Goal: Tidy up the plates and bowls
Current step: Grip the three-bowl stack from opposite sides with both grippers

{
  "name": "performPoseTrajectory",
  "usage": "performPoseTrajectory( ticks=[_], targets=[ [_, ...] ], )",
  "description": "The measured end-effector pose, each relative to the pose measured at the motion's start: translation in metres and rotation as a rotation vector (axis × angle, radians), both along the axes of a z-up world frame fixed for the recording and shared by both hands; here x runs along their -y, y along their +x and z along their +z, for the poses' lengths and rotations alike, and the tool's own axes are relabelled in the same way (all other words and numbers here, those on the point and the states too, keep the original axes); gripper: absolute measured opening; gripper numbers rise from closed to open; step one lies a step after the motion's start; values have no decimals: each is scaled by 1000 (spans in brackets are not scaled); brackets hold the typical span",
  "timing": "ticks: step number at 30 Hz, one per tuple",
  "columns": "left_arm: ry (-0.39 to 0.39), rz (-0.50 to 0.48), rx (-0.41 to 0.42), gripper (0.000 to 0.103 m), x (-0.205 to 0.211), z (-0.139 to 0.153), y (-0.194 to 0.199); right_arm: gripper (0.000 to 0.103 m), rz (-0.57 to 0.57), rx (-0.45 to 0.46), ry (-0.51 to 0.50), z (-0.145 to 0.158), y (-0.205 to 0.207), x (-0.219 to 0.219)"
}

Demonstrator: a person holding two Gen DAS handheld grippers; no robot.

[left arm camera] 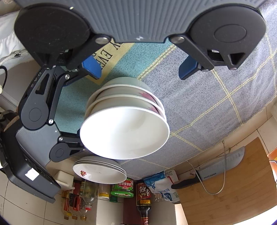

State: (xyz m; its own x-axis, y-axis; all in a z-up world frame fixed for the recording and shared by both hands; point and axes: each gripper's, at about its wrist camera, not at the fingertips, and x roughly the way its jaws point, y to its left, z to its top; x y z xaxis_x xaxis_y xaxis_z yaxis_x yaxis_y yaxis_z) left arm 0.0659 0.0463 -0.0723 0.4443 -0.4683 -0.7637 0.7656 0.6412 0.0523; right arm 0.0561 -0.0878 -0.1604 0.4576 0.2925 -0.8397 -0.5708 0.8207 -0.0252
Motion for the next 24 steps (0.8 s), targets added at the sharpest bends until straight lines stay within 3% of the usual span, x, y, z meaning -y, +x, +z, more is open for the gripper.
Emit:
performPoseTrajectory(
  ticks=[10, 17, 24],
  targets=[
    [19, -28, -27, 96, 9, -10, 12, 103, 28, 115, 84, -4, -21, 14],
    [59, -103, -19, 96, 14, -13, 16, 103, 79, 73, 87, 6, -11, 16],
    [57, -161, -1, 96, 20, -10, 24, 103, 165, 118, 104, 23, 5, 17]
  ],
)
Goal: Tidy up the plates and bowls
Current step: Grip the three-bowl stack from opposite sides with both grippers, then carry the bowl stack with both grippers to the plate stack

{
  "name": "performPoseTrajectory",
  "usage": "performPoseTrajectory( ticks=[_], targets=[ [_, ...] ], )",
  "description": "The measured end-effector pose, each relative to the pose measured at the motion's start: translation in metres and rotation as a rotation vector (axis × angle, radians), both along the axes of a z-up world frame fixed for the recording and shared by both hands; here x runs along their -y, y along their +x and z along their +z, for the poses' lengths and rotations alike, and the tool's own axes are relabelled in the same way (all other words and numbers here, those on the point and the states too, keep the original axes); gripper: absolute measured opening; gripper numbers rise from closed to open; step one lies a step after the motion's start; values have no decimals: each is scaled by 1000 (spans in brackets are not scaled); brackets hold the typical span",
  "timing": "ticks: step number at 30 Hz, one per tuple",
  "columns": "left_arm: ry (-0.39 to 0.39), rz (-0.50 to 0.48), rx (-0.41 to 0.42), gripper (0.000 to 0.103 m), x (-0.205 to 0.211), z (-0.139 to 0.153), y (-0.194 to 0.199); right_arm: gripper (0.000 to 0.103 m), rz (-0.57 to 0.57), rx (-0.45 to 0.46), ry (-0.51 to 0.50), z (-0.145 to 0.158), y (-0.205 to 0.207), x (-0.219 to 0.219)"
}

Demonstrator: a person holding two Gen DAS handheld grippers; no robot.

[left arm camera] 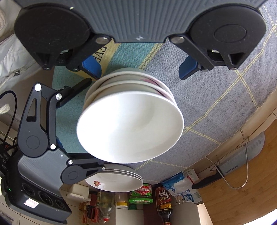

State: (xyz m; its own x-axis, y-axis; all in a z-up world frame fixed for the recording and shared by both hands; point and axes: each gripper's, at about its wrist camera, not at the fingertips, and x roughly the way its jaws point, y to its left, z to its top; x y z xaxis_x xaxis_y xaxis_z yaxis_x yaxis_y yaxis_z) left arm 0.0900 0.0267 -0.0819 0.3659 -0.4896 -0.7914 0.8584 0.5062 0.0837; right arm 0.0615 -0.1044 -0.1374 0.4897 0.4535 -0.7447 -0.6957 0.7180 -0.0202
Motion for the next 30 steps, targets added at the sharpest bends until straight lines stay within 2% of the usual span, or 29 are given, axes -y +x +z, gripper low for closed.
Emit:
performPoseTrajectory(
  ticks=[13, 22, 26, 30],
  targets=[
    [2, -101, -17, 95, 1, 0, 4, 99, 135, 22, -58, 8, 12, -5],
    [-4, -142, -46, 87, 0, -2, 10, 94, 182, -15, -51, 10, 18, -6],
    [-8, -163, -56, 85, 0, -3, 13, 87, 202, -39, -39, 10, 19, -7],
    [-18, -190, -84, 81, -2, -3, 16, 87, 207, -45, -37, 10, 21, -7]
  ],
)
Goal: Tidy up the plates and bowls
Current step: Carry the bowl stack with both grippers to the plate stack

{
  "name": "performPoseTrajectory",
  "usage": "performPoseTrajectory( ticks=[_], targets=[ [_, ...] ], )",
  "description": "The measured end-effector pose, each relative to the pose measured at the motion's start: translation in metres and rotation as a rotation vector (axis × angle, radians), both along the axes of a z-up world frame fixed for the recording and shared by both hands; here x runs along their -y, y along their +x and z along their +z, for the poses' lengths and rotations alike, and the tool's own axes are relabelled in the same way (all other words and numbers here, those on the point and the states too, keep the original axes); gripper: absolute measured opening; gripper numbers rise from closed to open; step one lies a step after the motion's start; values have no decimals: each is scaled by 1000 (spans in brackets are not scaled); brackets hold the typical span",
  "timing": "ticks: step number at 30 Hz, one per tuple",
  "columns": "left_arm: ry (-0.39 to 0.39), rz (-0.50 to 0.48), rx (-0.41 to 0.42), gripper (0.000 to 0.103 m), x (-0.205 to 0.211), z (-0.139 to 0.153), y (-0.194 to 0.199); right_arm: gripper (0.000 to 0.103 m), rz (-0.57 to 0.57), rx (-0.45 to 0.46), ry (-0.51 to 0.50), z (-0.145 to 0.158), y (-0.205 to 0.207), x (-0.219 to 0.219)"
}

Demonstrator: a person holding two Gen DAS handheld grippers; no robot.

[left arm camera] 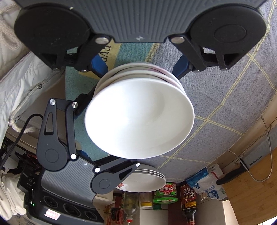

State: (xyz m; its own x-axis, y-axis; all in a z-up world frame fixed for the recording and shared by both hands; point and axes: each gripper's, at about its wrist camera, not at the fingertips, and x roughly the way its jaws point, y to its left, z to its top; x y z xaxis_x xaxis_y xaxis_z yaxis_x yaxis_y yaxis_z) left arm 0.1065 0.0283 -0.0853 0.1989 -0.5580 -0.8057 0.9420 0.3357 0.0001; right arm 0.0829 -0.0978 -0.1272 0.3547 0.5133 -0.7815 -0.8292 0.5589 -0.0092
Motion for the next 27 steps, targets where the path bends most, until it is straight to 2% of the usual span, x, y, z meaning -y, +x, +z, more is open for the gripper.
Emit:
performPoseTrajectory(
  ticks=[27],
  targets=[
    [-25, -69, -8, 82, -4, -3, 7, 87, 2, -38, -25, 2, 3, -3]
  ],
)
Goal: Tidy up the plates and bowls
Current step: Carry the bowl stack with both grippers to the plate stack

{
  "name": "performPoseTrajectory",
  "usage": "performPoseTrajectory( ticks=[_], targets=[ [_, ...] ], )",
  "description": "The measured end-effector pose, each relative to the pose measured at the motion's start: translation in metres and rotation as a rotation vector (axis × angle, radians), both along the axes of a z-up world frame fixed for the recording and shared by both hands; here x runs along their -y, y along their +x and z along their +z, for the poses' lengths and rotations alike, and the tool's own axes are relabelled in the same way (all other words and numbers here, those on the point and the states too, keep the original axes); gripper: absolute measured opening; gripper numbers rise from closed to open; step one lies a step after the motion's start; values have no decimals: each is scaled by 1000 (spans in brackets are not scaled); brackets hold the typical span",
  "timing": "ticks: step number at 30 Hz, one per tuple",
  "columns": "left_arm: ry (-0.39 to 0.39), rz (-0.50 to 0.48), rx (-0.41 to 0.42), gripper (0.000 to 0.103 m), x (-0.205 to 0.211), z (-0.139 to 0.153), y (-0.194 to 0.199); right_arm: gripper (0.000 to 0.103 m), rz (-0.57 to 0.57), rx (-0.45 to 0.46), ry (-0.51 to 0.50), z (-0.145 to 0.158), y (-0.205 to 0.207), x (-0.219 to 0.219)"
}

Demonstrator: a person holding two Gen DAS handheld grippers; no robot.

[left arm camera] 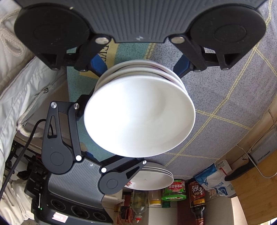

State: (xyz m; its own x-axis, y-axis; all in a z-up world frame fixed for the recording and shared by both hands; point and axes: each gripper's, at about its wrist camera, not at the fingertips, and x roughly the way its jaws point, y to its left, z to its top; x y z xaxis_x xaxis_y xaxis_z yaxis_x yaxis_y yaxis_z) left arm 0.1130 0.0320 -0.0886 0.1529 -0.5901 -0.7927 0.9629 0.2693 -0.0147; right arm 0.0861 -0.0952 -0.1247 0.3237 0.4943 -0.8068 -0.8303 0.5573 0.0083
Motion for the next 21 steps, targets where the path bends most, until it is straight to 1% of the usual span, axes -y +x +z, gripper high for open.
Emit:
performPoseTrajectory(
  ticks=[5, 11, 16, 21],
  targets=[
    [-1, 5, 2, 82, 1, 2, -2, 87, -2, -3, -3, 3, -2, 3],
    [-8, 19, 20, 82, 13, 10, -2, 87, 10, 0, 6, 15, 1, 22],
    [-12, 35, 39, 82, 38, 16, 0, 87, 21, 19, 7, 27, 5, 47],
    [-26, 45, 67, 82, 73, 22, 4, 87, 28, 38, 5, 37, 15, 82]
  ],
)
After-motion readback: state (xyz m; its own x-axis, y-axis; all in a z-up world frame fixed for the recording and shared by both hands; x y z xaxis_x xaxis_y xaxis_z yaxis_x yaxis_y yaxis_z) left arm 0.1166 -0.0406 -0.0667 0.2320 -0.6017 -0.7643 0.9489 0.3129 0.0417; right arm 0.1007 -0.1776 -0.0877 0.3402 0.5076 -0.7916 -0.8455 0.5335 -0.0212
